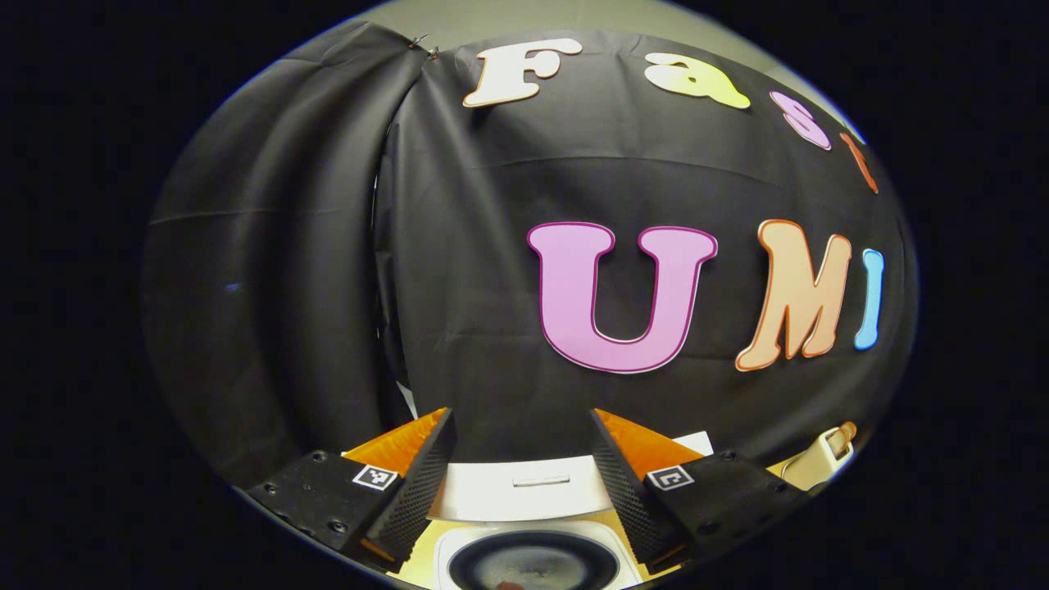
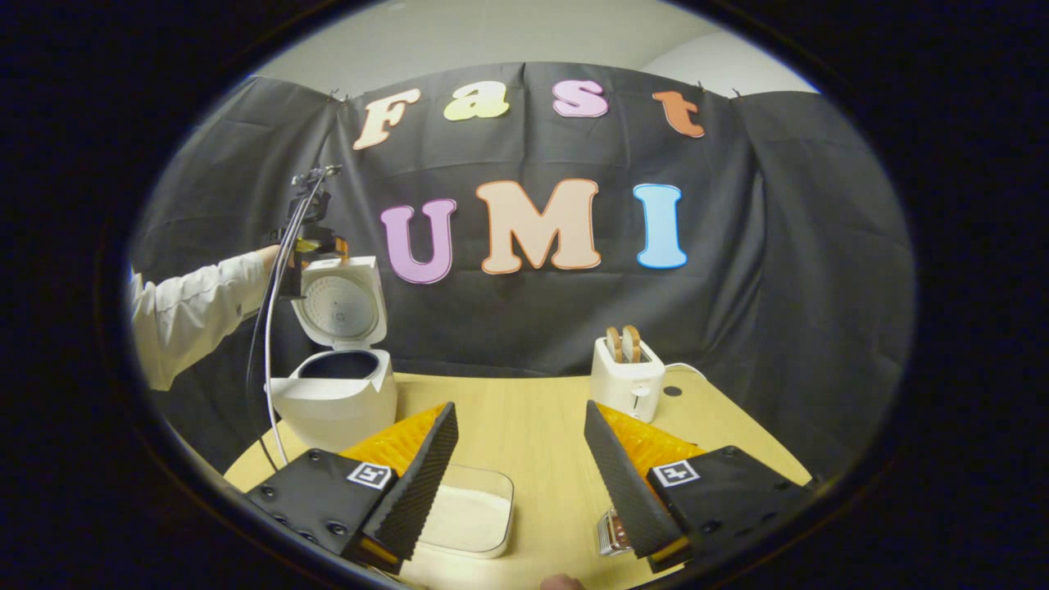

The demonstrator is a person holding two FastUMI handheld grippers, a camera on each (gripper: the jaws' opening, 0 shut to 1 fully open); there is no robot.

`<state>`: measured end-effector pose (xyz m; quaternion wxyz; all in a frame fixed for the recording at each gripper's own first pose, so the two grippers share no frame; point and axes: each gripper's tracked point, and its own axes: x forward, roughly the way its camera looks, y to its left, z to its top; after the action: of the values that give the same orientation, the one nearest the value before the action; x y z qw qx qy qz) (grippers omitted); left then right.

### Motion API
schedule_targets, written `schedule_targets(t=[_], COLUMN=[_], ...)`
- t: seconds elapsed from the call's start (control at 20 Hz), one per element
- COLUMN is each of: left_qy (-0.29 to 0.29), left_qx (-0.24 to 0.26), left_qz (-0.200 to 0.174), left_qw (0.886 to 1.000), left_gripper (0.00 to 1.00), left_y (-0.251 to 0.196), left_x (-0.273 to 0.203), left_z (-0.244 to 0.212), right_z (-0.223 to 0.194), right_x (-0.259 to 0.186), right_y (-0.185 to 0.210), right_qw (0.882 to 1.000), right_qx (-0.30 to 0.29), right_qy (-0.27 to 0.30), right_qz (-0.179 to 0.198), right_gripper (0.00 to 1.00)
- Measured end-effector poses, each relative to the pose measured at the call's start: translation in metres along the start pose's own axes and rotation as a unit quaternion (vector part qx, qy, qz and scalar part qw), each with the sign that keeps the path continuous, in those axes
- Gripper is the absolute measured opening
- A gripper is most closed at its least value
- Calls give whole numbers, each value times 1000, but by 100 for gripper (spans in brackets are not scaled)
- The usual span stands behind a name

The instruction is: Close the left gripper, press the button to open the rice cooker; take a wooden spoon from the chopstick holder with the right hand, scoop a spoonful of rice and pour it into the rice cooker, then put the wooden spoon back into the chopstick holder.

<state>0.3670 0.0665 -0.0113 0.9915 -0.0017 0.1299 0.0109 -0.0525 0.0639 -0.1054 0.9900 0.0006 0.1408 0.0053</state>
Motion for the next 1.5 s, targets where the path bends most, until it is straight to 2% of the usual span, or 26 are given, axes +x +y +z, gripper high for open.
schedule_targets(t=[0.45,0.85,1.5], left_qy=[20,48,103], left_qx=[-18,-31,-33], left_qz=[-2,3,10], left_qw=[1000,998,994], left_gripper=[94,93,94], left_y=[-9,-14,-14], left_x=[-67,-105,-128], left_z=[-45,-99,-184], right_z=[3,5,-4], right_x=[6,1,-5], right_y=[8,11,6], right_qw=[999,997,995], right_qx=[4,-2,-10], right_qy=[1,2,14], right_qz=[53,83,96], right_gripper=[99,99,99])
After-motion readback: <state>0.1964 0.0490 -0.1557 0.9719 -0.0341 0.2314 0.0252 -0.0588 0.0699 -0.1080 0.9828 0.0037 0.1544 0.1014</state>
